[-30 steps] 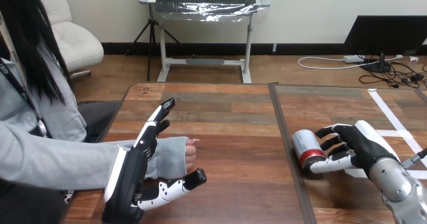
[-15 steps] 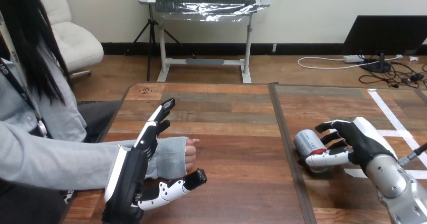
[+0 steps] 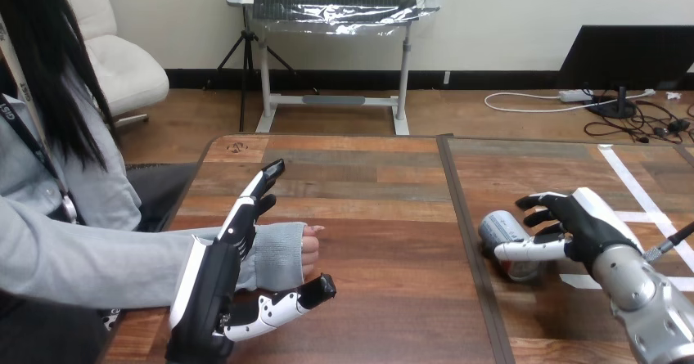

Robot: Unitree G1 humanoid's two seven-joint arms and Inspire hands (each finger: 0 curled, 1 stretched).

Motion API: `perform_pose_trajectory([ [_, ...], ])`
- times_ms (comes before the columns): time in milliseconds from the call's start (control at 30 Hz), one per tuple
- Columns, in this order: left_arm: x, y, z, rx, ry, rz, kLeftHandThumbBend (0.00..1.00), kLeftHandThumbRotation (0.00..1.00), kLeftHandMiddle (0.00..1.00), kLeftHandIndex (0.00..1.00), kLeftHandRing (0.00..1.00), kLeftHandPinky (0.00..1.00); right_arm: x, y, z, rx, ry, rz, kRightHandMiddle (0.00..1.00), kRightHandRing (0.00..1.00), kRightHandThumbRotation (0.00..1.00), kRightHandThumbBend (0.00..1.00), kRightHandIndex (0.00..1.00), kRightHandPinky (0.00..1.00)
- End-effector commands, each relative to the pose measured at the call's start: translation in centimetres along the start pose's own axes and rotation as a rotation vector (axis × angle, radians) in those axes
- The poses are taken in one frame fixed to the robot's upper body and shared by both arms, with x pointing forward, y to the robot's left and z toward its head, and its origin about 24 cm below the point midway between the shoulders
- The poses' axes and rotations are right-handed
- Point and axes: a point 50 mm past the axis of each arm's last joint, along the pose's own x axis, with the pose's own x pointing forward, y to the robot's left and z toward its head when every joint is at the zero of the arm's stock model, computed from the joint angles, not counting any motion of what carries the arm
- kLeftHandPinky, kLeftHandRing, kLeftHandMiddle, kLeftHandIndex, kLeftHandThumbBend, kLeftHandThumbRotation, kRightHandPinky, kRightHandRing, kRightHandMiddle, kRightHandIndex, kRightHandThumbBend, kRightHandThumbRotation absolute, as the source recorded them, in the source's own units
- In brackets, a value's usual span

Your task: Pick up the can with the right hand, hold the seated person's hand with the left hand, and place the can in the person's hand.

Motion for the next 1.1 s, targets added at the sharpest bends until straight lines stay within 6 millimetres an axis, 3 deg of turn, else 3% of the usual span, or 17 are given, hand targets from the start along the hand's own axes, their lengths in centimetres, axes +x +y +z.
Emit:
perform_pose_trajectory([
  [0,2.2,0.3,0.8,0.005,-0.090,0.013,1.00,0.47,0.94,0.91,0.96,0.91,1.0,-2.4,3.2,-0.013,-0.078,-0.082,0.84,0.79,0.37,0.85,0.87,0.68],
  [700,2.1,0.3,0.8,0.002,-0.088,0.019,1.00,0.47,0.94,0.91,0.96,0.92,2.1,-3.3,3.9,-0.094,-0.053,-0.089,0.89,0.81,0.51,0.89,0.92,0.65],
  [1067,2.0,0.4,0.9,0.006,-0.090,0.021,1.00,0.47,0.94,0.91,0.95,0.91,2.5,-3.6,4.0,-0.098,-0.032,-0.101,0.86,0.79,0.52,0.93,0.93,0.61],
])
